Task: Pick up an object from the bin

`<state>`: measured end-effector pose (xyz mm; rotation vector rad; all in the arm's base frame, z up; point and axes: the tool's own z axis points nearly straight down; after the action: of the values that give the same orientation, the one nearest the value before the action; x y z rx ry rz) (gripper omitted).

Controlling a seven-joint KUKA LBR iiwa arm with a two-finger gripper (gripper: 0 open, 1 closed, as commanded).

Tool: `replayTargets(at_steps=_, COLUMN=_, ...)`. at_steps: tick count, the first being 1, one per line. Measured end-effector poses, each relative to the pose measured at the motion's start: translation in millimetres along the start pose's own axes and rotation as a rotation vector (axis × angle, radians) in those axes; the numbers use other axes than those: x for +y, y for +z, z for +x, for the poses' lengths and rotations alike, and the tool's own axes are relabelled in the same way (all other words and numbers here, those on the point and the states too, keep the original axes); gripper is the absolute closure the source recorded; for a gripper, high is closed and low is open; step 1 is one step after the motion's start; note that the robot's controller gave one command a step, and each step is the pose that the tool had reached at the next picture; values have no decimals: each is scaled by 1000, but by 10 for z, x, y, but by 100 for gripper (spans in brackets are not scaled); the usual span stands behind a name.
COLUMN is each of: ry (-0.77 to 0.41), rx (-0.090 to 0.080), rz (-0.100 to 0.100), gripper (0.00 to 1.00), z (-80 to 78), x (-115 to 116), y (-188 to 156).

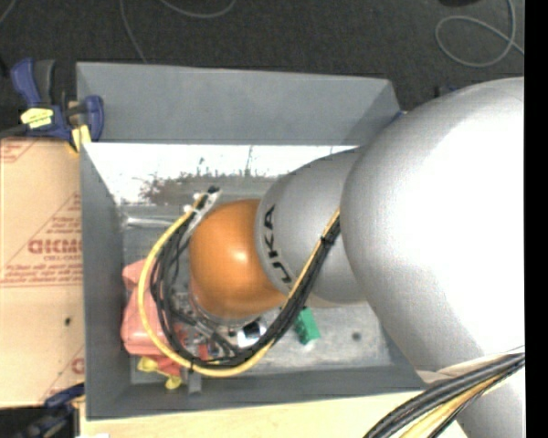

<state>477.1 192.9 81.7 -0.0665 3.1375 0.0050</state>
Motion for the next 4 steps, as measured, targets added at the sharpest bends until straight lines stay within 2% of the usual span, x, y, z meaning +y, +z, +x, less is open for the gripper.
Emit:
replayTargets(at_steps=1, ry=-45, rx=-24, rz=2, gripper=100, z=-18, x=-6, y=71)
replayTargets(at_steps=3, ry=-42, rx=-18, rz=4, gripper=100, z=3, x=-20, y=57)
replayTargets(at_steps=4, ry=-42, rx=-7, rz=7, gripper=100, z=31, x=-25, y=-99)
